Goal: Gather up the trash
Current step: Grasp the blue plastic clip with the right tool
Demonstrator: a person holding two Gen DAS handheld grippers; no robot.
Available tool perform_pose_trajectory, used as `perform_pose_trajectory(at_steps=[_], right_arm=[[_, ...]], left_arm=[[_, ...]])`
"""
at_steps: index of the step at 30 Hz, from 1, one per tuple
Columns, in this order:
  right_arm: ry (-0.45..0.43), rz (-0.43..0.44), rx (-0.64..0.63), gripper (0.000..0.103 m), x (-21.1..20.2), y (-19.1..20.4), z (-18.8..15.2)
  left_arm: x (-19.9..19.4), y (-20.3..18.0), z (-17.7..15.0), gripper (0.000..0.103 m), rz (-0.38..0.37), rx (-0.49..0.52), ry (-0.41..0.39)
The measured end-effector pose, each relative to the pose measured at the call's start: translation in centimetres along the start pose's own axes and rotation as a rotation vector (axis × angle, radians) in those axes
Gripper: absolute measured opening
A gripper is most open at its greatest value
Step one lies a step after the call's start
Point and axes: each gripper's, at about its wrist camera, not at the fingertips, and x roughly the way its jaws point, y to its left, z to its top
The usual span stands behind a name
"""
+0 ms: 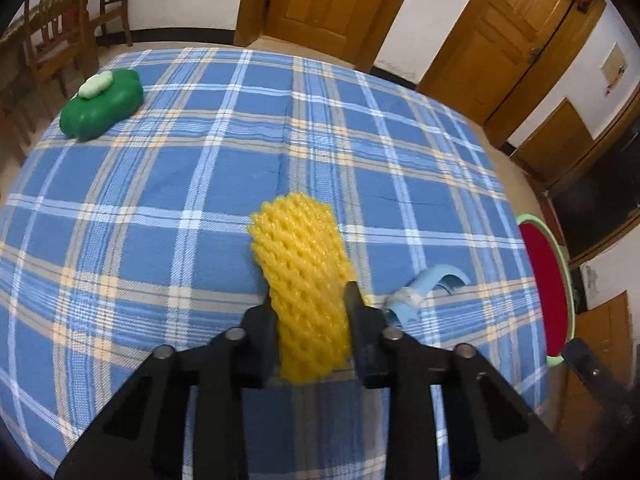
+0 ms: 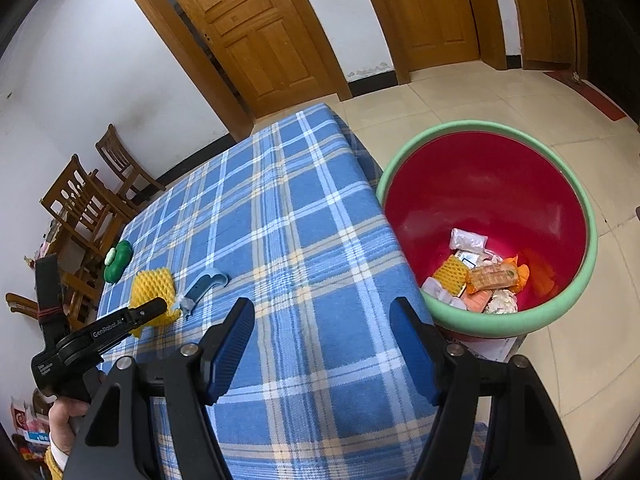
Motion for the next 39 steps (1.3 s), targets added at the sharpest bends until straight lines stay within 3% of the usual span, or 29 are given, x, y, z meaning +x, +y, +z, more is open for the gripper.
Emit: perform_pose_trajectory(at_steps=[4, 12, 14, 18, 23, 25, 39], right_arm=[[0.005, 0.002, -0.031, 0.073, 0.2, 1.1, 0.0], [0.017, 0.054, -0.122, 0.074, 1.8, 4.7, 0.4], [0.032, 0.068, -0.145, 0.08, 2.7, 5.6, 0.5], [0.06, 0.082, -0.186, 0.082, 4.5, 7.2, 0.4], [0.098, 0.103, -0.214, 0.097, 6.7, 9.0, 0.0], [0.105, 0.1, -0.226, 0.103, 7.5, 9.8, -0.2], [0.117, 0.003, -0.399, 0.103, 11.1, 13.2, -0.8]], left_arm=[[-0.6, 0.3, 0.0, 0.023, -0.025, 0.003, -0.019], [-3.5, 2.0, -0.4, 0.023, -0.003, 0.003, -0.08], [-4.1, 2.7, -0.7, 0.023, 0.01, -0.004, -0.092], [-4.9, 4.2, -1.1, 0.023, 0.047, -0.024, -0.107], [-5.4, 5.7, -1.3, 0.023, 0.094, -0.045, -0.128], [-5.3, 6.2, -1.3, 0.023, 0.093, -0.058, -0.129], [-4.7, 8.2, -1.7, 0.023, 0.091, -0.111, -0.116]])
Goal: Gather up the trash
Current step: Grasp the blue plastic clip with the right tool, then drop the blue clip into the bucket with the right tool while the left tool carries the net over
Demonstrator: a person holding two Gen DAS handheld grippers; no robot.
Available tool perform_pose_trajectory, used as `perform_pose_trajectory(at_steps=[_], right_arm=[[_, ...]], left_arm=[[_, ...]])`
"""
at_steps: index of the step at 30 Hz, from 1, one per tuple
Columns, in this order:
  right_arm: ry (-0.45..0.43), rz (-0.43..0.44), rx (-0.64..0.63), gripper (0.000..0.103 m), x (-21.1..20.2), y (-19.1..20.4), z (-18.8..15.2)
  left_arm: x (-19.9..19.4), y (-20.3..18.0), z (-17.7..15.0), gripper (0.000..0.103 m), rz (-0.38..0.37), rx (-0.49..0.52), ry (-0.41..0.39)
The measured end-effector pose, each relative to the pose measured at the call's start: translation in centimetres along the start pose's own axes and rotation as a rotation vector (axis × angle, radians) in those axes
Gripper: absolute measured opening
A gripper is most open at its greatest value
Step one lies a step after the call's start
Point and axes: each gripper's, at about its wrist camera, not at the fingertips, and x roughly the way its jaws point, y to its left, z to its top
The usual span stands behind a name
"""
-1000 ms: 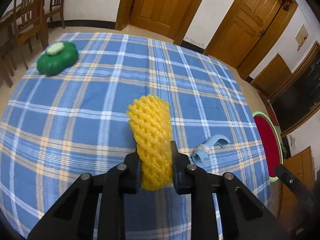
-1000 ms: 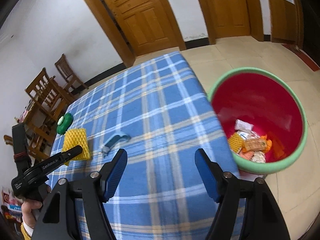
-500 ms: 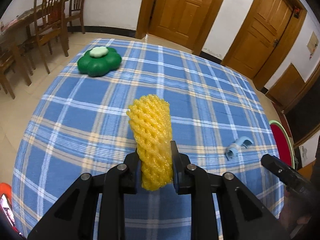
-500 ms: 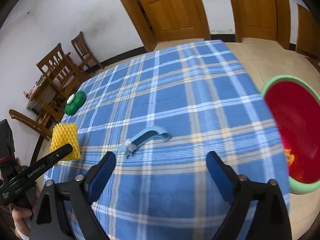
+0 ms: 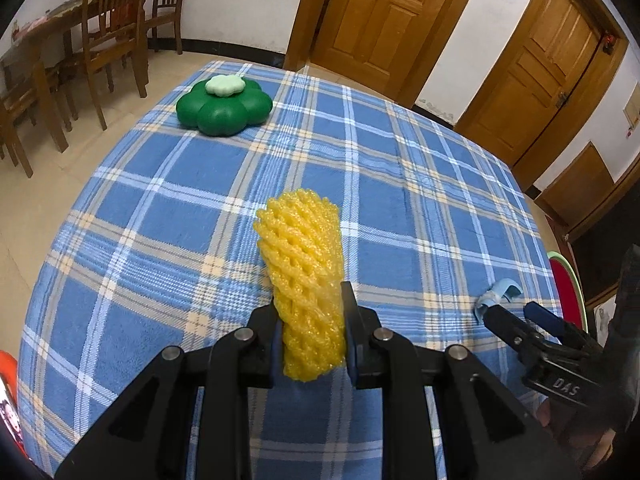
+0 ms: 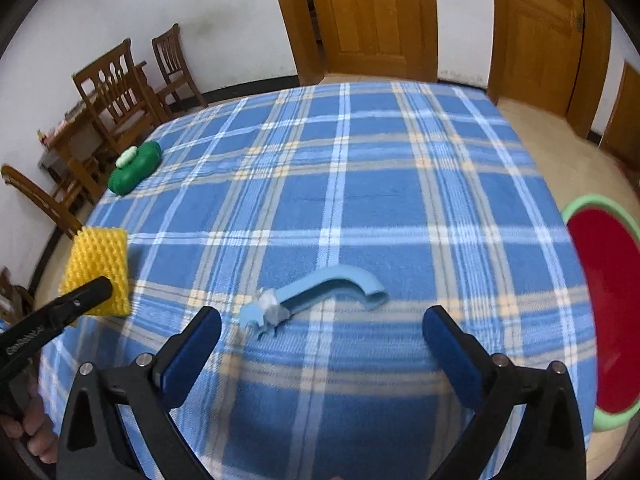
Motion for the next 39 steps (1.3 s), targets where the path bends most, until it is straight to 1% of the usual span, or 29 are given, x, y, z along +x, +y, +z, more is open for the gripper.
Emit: perform_pose_trajectory(at_steps=[4, 6, 8, 9, 15, 23, 32, 39], right_arm=[[-0.006, -0.038, -0.022, 0.103, 0.5, 0.3, 0.2], [-0.011, -0.055, -0.026, 0.099, 0.6, 0.4, 0.3], [-0.027, -0.085, -0.043, 0.081, 0.5, 0.5, 0.3], [-0.033, -0.093, -0.052, 0.077, 0.4, 0.6, 0.4], [-0.039, -0.058, -0.02, 0.077, -0.1, -0.1, 0.1], [-0.086, -0.038, 0.072, 0.077, -3.2, -2.4, -0.4], [-0.147, -0.05, 0.177, 0.077, -7.0, -6.3, -1.3], [-0.198, -0.096, 0.28, 0.077, -9.7, -10.4, -2.2]], left_arm=[[0.3, 0.2, 0.0, 0.023, 0.001, -0.005, 0.006], [0.4, 0.2, 0.0, 0.023, 0.001, -0.006, 0.007], [0.4, 0.3, -0.1, 0.023, 0.003, -0.007, 0.008], [0.5, 0.3, -0.1, 0.023, 0.004, -0.007, 0.009], [0.5, 0.2, -0.1, 0.023, 0.006, -0.003, 0.009], [0.0, -1.1, -0.2, 0.023, -0.002, 0.024, 0.001], [-1.1, -4.0, 0.0, 0.023, -0.04, 0.085, -0.01], [-1.7, -7.4, 0.4, 0.023, -0.097, 0.158, -0.007]])
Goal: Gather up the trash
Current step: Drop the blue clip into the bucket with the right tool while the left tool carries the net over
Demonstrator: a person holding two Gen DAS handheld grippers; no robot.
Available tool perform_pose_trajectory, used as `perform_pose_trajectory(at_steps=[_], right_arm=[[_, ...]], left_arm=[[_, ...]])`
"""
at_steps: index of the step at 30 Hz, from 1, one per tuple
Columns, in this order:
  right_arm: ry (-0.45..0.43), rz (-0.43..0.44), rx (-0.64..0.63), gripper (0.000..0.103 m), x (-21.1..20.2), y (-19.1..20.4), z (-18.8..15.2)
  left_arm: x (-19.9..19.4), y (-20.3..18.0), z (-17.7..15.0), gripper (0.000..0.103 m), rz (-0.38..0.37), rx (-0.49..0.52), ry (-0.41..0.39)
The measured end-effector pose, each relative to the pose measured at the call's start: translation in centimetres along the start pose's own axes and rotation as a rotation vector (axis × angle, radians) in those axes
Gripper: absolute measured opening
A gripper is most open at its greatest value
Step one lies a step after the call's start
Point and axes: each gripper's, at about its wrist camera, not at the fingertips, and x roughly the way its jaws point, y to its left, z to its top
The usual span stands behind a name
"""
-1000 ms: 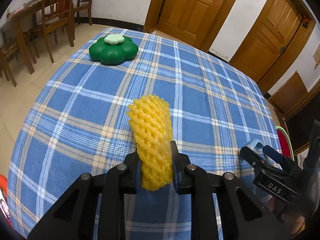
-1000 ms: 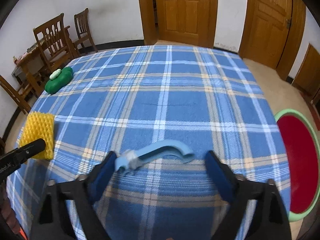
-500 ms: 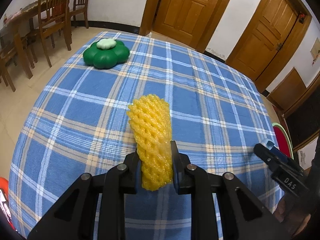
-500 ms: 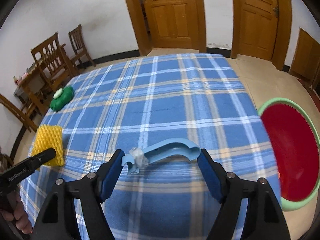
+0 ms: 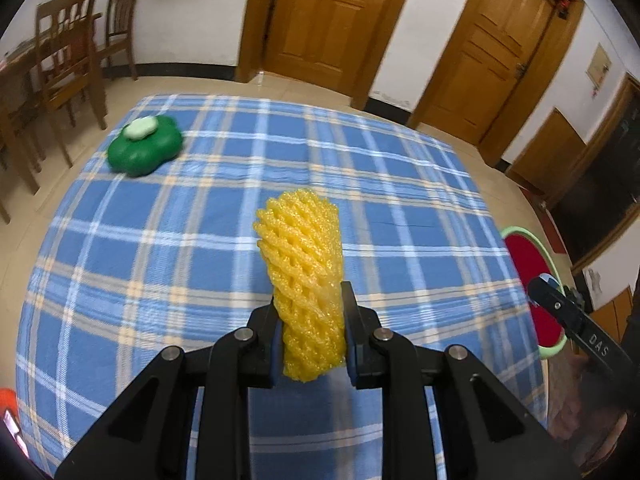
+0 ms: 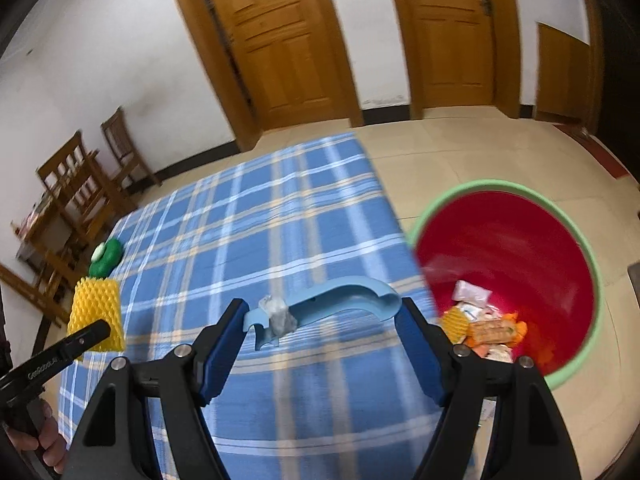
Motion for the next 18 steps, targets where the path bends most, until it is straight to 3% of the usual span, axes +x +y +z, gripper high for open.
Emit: perform_pose_trajectory(at_steps=[18], right_arm=[[-0.022, -0.132, 0.261, 0.078, -0.7, -11.7, -0.3]], left_arm=[[2.0, -9.4, 1.4, 0.023, -0.167, 0.161, 0.078]])
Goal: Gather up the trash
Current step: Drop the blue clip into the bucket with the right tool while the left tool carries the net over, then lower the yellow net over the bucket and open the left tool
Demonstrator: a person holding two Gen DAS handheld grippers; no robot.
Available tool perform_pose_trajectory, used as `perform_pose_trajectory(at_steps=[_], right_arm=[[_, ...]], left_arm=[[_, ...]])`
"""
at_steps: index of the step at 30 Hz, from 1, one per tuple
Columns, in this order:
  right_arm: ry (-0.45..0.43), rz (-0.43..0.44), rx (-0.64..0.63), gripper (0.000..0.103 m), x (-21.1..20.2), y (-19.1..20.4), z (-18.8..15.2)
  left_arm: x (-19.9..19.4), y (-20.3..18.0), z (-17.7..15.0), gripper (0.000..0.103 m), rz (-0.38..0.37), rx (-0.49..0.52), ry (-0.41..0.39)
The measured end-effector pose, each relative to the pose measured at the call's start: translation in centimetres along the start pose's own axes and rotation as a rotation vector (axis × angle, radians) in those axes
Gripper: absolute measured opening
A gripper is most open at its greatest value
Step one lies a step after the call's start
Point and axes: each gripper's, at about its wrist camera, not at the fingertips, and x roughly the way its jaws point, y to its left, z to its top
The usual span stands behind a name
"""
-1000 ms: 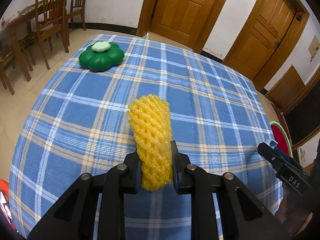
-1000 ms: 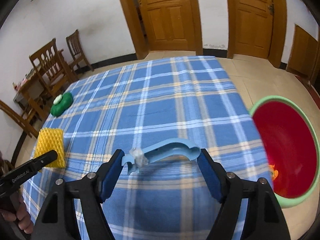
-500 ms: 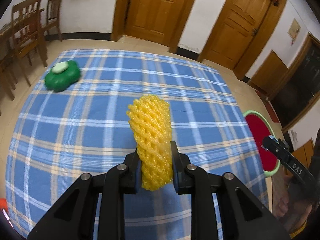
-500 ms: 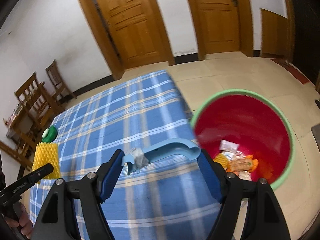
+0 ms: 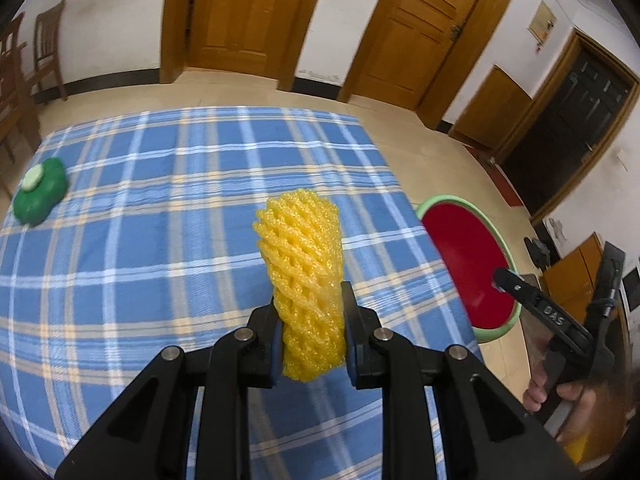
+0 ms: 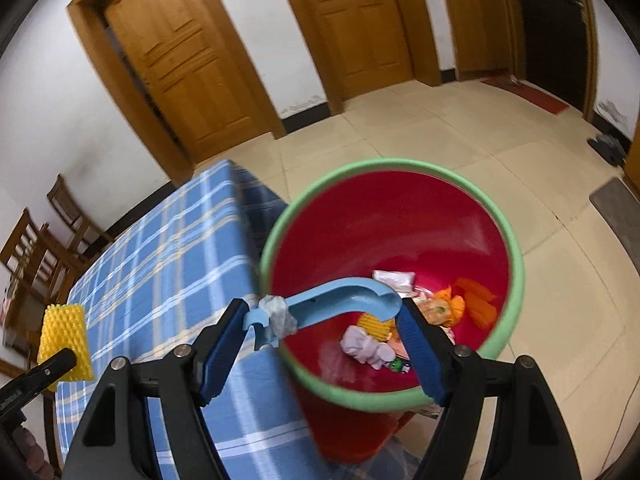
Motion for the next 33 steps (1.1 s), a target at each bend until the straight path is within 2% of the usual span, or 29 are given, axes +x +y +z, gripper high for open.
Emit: perform_pose_trajectory(at_steps=[3, 7, 21, 33], right_arm=[[0.009, -0.005, 0.029, 0.078, 0.4, -1.1, -0.1], [0.005, 0.0, 0.055, 0.085, 0.4, -2.1, 0.0], [-0.052, 0.017, 0.141, 0.086, -2.2, -4.8, 0.5], [-0.087, -0.003, 0.206, 0.087, -3.6, -7.4, 0.8]], left_arm=[[0.8, -1.4, 0.4, 0.023, -0.016, 0.025, 0.012], [1.7, -2.9, 0.8, 0.023, -0.033, 0.054, 0.028], [5.0, -8.9, 1.5, 0.023, -0.108, 0.174, 0.08], [8.6, -14.0, 1.2, 0.023, -0.17, 0.274, 0.138]])
